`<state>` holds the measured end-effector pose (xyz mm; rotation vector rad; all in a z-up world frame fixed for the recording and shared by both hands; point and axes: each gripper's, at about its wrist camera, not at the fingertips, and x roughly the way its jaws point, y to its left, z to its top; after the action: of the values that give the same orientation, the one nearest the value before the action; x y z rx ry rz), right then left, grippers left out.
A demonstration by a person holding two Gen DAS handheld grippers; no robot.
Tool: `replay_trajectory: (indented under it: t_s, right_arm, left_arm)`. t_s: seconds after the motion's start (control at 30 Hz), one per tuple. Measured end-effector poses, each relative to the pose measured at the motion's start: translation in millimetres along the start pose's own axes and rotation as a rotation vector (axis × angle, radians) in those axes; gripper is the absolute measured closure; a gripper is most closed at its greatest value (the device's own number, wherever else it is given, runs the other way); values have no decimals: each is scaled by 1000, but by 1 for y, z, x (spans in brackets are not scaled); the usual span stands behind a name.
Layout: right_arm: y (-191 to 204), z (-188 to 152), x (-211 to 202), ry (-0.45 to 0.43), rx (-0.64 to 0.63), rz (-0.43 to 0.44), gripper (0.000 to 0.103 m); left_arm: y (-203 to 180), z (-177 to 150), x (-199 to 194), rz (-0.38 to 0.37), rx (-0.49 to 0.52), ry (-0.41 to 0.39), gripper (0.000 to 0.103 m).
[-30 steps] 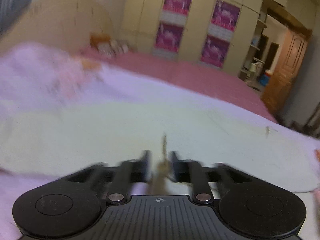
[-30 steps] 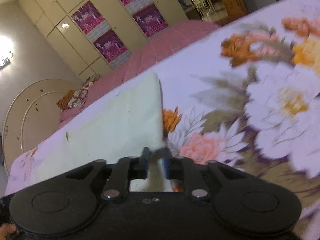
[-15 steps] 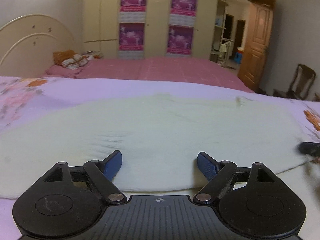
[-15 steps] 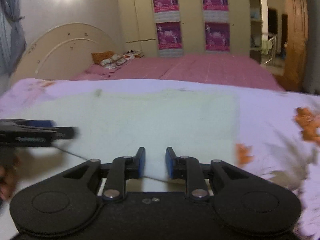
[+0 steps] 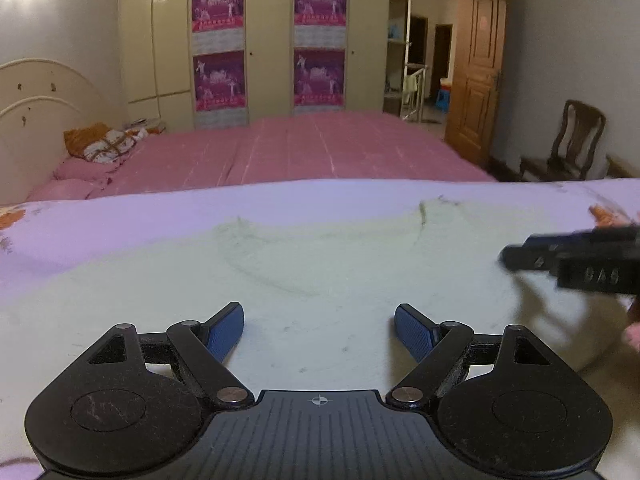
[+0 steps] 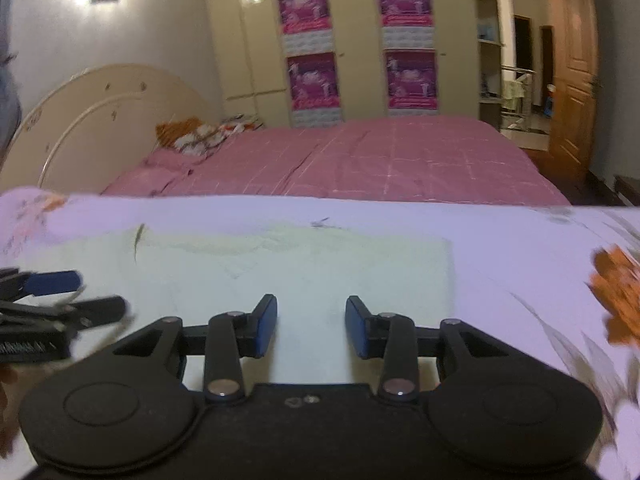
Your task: Fold small clothes
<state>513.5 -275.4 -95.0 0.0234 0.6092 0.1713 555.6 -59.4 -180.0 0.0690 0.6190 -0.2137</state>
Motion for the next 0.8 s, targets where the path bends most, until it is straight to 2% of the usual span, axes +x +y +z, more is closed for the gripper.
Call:
replay_trajectory:
  t_s: [0.07, 0.13, 0.2, 0.23, 0.3, 0.37, 0.43, 0.5, 0.6, 0.73, 0.8]
  right_arm:
    - [-13, 1, 2, 0, -8, -70, 69]
    - [-43, 1, 3, 3, 71, -154, 68]
    - [-67, -4, 5, 23, 128, -153, 61]
    - [-70, -5, 3, 19, 127, -137, 61]
    - [-66, -4, -3, 20, 107, -151, 61]
    - [-58, -2, -18, -18, 117, -154, 64]
    - [-45, -7, -41, -76, 96, -124, 64]
    - [-25, -18, -57, -78, 37, -76, 67]
    - [-5, -36, -67, -42, -16, -35, 70]
    - [4, -52, -63, 23, -59, -86, 69]
    - [6, -49, -62, 37, -55, -93, 69]
  left_arm:
    - [13, 2, -4, 45, -7, -11, 21]
    - [35, -1, -5, 75, -56, -3, 21]
    - [50, -2, -4, 64, -110, 8, 21]
    - [50, -2, -3, 71, -103, 10, 21]
    - [48, -1, -6, 87, -88, 1, 21]
    - [38, -2, -21, 90, -61, -45, 21]
    - [31, -7, -35, 74, -43, -65, 21]
    - [27, -7, -41, 54, -36, -67, 21]
    - [20, -19, -42, 53, -25, -26, 21]
    - [22, -23, -40, 88, -43, 31, 20]
    - [22, -23, -42, 103, -53, 36, 17]
